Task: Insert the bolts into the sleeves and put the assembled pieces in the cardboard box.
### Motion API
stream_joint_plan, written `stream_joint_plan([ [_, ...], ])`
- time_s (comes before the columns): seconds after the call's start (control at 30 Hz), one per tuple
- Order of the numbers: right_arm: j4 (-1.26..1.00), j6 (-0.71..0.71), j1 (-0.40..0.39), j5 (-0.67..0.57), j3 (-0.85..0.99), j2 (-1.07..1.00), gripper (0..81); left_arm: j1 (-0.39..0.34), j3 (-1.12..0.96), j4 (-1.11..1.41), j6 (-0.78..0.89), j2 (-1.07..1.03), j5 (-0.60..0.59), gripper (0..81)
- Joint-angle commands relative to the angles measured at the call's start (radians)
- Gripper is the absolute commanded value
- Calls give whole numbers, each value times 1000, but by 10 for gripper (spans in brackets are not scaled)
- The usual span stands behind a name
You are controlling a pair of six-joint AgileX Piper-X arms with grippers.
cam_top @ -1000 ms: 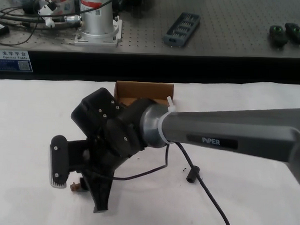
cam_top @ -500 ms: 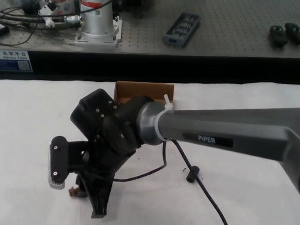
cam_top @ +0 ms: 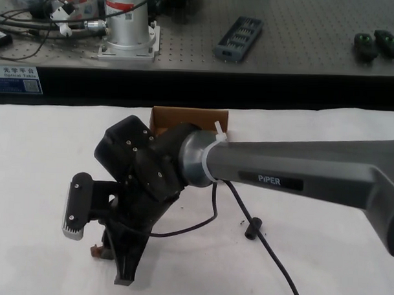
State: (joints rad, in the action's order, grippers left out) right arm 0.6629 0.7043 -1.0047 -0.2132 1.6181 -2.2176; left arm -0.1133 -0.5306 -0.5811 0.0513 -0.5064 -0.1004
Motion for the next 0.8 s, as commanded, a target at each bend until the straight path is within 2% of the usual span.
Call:
stream_joint_plan([
  [0.0, 36, -45, 4, 0, 7, -26, 107, -1, -1, -8, -7, 7, -2, 182],
  [0.1, 25, -90, 4, 0, 34, -26, 5, -1, -1, -8, -7, 7, -2, 182],
  [0.3, -4, -244, 7, 0, 110, -16, 28, -1, -1, -8, -10, 7, -7, 182],
  [0.47, -12, -338, 32, 0, 156, 49, 28, -1, -16, 10, -99, 7, -153, 182],
  [0.63, -14, -481, 99, 0, 154, 164, 28, -1, -64, 14, -97, -10, -157, 182],
  [0.77, 46, -509, 174, 0, 154, 260, 28, -1, -138, 14, -97, -77, -241, 182],
])
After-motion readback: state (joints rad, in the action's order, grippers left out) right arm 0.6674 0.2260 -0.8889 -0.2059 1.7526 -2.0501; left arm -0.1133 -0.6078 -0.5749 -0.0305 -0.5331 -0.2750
